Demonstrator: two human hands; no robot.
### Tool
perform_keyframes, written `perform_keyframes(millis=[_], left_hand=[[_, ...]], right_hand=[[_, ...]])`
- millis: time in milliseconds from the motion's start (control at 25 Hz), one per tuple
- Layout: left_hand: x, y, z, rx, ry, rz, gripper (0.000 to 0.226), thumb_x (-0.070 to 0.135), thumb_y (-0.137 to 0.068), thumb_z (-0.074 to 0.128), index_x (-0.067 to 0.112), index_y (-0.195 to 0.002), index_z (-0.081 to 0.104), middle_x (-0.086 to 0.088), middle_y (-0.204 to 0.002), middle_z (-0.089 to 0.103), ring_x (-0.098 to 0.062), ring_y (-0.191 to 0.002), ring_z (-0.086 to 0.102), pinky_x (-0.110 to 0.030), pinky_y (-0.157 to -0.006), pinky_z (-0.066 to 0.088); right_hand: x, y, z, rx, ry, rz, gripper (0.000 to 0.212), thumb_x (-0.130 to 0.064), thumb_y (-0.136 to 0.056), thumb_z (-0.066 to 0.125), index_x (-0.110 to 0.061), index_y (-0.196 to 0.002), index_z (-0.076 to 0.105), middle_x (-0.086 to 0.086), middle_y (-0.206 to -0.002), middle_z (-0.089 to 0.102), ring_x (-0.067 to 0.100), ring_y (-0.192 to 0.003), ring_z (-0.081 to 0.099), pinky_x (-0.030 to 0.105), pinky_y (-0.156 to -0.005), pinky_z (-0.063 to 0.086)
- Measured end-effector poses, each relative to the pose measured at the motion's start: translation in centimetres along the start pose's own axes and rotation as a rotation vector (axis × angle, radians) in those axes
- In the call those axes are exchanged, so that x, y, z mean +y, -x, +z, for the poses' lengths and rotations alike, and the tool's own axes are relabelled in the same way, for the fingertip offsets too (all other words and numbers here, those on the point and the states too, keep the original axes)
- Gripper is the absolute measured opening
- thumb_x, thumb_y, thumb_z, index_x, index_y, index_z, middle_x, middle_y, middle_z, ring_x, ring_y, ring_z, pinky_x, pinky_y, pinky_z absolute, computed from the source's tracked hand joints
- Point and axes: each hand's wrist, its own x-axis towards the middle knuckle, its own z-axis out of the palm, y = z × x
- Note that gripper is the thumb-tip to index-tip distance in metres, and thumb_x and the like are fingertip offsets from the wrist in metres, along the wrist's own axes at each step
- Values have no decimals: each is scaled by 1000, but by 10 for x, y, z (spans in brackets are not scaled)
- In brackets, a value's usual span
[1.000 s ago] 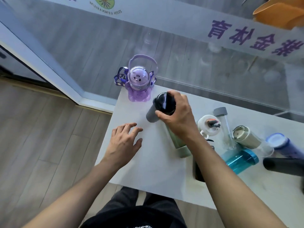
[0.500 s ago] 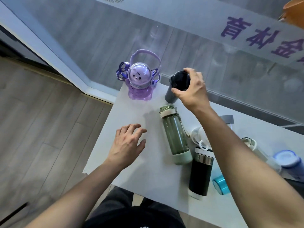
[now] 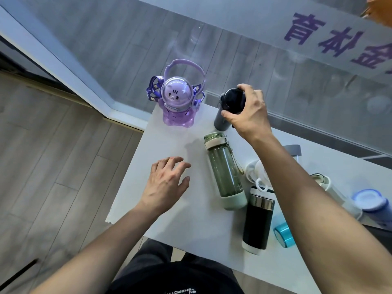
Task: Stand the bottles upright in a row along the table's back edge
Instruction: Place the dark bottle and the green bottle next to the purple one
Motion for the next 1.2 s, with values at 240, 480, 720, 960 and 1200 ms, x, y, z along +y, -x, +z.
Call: perform_keyframes(millis=[240, 480, 720, 960, 1200], left_hand=[[-6, 2, -1, -5, 12, -4, 34, 35, -93, 59, 26, -125, 60, -1, -132, 56, -28, -124, 49, -41, -103, 34], [-12, 3, -6, 3, 32, -8, 36, 35, -94, 57, 26, -128, 58, 0, -134, 55, -27, -124, 48, -40, -102, 34], [-23, 19, -8, -2, 17, -8, 35, 35, -94, 58, 26, -128, 58, -1, -134, 55, -27, -124, 48, -40, -103, 33], [-31, 44, -11, -17, -13, 6, 36, 37, -94, 55, 27, -129, 57, 1, -135, 55, -26, -123, 49, -39, -102, 34], [-39, 35, -27, 24, -30, 90, 35, 36, -94, 57, 27, -128, 58, 1, -134, 56, -26, -122, 52, -42, -102, 39]], right_hand=[[-10, 10, -4, -33, 85, 100, 109, -53, -68, 82, -28, -156, 22, 11, -140, 45, 31, -131, 47, 41, -113, 36], [-20, 71, 24, 18, 223, 347, 97, -61, -71, 75, -7, -142, 35, 17, -136, 48, 37, -129, 47, 45, -105, 37], [-5, 84, 88, -148, 366, 413, 70, -53, -80, 66, -6, -128, 45, 16, -130, 52, 37, -121, 51, 43, -97, 38], [6, 57, 112, -235, 414, 470, 74, -47, -76, 69, -10, -134, 42, 10, -135, 51, 32, -124, 49, 40, -100, 37], [-20, 97, 84, -176, 344, 266, 78, -51, -63, 75, -11, -124, 49, 10, -123, 53, 33, -115, 51, 41, -98, 39]])
